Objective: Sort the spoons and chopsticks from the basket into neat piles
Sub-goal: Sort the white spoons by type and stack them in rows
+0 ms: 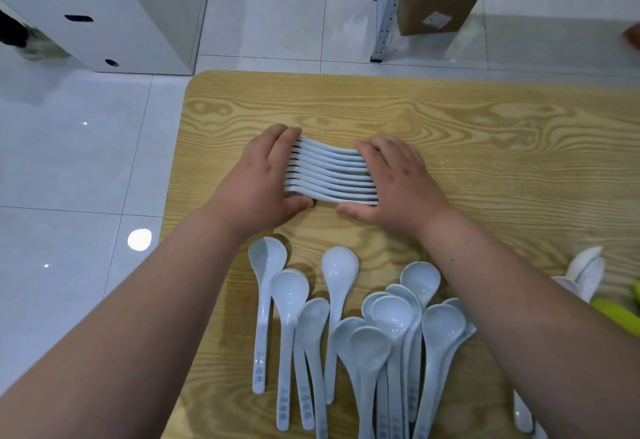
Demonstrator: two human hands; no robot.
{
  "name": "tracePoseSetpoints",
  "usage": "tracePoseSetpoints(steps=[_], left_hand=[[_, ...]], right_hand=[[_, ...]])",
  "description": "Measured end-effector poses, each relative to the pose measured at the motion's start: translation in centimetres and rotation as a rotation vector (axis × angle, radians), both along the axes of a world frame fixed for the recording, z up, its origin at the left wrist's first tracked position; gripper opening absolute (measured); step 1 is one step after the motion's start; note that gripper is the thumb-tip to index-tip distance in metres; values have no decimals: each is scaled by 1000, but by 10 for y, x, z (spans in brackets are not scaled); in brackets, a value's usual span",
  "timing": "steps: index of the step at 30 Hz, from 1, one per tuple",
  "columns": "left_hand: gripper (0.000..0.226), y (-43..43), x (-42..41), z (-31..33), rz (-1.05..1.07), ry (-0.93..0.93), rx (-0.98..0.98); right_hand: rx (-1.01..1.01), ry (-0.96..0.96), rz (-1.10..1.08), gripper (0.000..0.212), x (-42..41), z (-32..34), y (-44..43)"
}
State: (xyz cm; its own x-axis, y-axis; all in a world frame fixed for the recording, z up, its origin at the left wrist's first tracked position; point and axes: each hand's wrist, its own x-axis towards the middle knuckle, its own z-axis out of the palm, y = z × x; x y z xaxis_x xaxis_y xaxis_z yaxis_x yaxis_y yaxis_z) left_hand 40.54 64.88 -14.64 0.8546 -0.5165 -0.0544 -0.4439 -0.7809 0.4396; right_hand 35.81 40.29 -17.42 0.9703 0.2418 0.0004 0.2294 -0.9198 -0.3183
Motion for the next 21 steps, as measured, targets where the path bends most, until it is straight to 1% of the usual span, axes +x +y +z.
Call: tracePoseSetpoints(steps=[2,5,10,13,17,21], left_hand=[[110,1,-1,2,-2,2,8],[118,-3,-5,4,-14,-12,22],[104,-4,-6,2,22,-68,73],[102,-3,-7,3,49,-62,68],[105,-4,-6,6,51,-73,94],[112,-5,-7,7,6,-108,204]], right_hand=[[-7,33,-1,102,-1,-1,-1],[-40,53,42,101,0,-5,3],[-58,72,89,102,8,-4,5],[-51,71,101,101,15,-4,6],[-39,80,79,106,16,-1,7],[-42,100,73,111,12,4,4]])
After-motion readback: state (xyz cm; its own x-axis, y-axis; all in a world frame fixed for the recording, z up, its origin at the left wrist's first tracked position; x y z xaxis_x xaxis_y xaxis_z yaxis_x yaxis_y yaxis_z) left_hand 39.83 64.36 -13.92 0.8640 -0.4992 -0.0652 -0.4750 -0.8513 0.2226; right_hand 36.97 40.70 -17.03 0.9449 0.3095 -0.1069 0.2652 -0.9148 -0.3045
